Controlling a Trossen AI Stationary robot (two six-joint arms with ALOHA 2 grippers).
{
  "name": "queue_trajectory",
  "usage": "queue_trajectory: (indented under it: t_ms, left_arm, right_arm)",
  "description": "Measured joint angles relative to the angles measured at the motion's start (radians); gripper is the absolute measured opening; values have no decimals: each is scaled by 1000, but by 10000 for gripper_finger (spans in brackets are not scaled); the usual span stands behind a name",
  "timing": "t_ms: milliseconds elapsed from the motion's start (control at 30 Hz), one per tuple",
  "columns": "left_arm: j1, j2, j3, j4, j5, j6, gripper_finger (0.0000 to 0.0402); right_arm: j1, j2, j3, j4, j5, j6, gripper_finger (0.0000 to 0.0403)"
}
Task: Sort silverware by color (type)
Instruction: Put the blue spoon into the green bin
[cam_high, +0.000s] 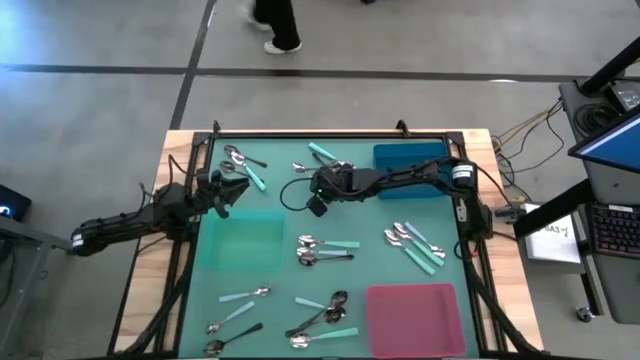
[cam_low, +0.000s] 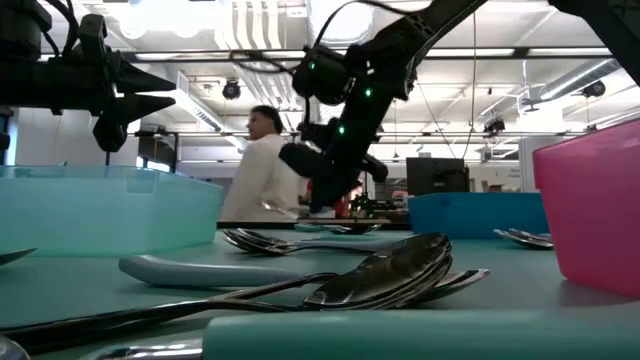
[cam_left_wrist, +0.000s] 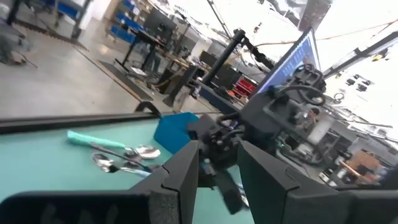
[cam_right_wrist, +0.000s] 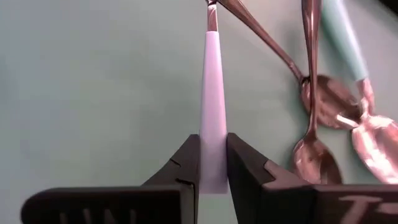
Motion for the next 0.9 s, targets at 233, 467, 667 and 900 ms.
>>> queue_trajectory:
  t_ms: [233,467,667,900]
  left_arm:
    - [0,3,0,45,-114,-2,98]
    - [-1,56,0,73,16,-63,98]
    - [-2,211,0,246,55,8,98]
    - [-2,426,0,501,118,201,98]
  right_arm:
    - [3,-78,2,17,5,-61,42]
    - [25,-131,2,109,0,-138,42]
    - [46,-162,3,192,-21,-213,42]
    - [68,-169,3,333,-21,-339,42]
